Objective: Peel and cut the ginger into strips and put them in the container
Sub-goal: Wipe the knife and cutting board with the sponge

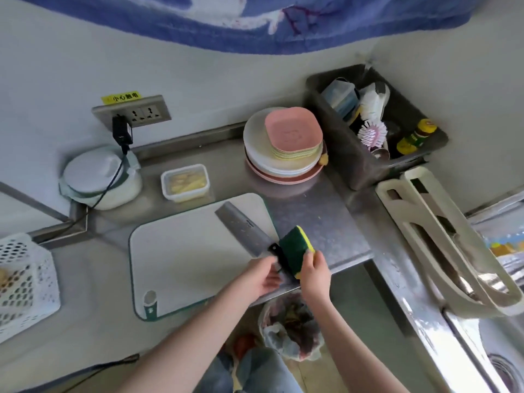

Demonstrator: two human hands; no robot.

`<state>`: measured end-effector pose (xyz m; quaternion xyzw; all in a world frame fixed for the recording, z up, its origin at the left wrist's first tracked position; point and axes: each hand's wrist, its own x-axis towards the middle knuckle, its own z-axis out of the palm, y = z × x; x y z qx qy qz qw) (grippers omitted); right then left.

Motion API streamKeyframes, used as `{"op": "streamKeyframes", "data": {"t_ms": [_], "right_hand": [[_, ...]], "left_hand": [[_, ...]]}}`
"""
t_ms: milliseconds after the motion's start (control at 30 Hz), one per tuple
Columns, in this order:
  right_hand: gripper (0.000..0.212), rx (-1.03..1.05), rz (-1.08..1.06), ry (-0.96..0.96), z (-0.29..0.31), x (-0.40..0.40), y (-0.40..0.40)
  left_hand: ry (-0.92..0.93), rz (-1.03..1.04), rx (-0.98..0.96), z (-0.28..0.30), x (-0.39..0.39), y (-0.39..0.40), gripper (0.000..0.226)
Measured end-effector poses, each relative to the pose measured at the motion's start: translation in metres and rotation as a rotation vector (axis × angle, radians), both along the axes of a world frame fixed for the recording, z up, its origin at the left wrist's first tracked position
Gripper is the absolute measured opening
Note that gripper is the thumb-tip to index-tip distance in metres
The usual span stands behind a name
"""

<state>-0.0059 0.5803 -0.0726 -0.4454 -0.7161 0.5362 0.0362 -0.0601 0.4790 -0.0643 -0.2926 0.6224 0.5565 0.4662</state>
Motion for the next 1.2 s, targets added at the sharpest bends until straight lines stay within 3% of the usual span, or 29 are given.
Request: {"op": "streamKeyframes", "data": {"t_ms": [100,167,233,333,400,467,600,667,767,900,1000,1100,1167,1200], "right_hand": [[0.029,-0.02,-0.009,0.0,0.004,0.008,-0.021],[0.028,-0.022,0.082,0.048,0.01,0.017,-0.035],[0.029,-0.007,0.166,0.11,0.02,0.024,-0.049],[0.026,0.05,0.135,0.229,0.035,0.02,-0.053],[0.002,0.092,0.212,0.344,0.045,0.006,-0.045],[0.024,0.31,0.485,0.433,0.051,-0.014,-0.039],[0.034,0.798,1.228,0.695,0.043,-0.056,-0.038],[0.052,0.938,1.411,0.69,0.034,-0.065,-0.039],[0.07,0.989,1.57,0.549,0.016,-0.083,-0.036],[0.068,1.084,1.363,0.307,0.022,-0.128,-0.009],[0.056,0.914,1.038,0.35,0.044,-0.12,-0.026],[0.051,1.314,1.229,0.365,0.033,-0.093,-0.059],[0.044,1.131,1.606,0.368,0.011,-0.075,-0.066],[0.041,1.018,1.506,0.438,0.014,-0.083,-0.062]], "left_hand": [[-0.055,0.139,0.093,-0.004,0.003,0.008,0.029],[-0.041,0.229,0.069,-0.015,0.005,0.004,0.046],[0.072,0.247,-0.11,-0.016,0.008,-0.006,0.058],[0.397,0.099,-0.398,-0.006,0.018,-0.029,0.05],[0.587,-0.131,-0.594,0.006,0.028,-0.05,0.042],[0.735,-0.342,-0.783,0.008,0.035,-0.071,0.038],[0.9,-0.649,-0.985,0.014,0.04,-0.095,0.036],[1.047,-0.662,-1.029,0.014,0.042,-0.106,0.039],[1.16,-0.695,-1.073,0.003,0.044,-0.124,0.044],[1.179,-0.709,-1.079,-0.001,0.053,-0.141,0.042],[1.184,-0.685,-1.047,-0.003,0.052,-0.147,0.041],[1.159,-0.709,-1.057,0.0,0.043,-0.146,0.041],[1.108,-0.777,-1.068,0.006,0.04,-0.146,0.037],[1.056,-0.801,-1.06,0.007,0.041,-0.146,0.036]]}}
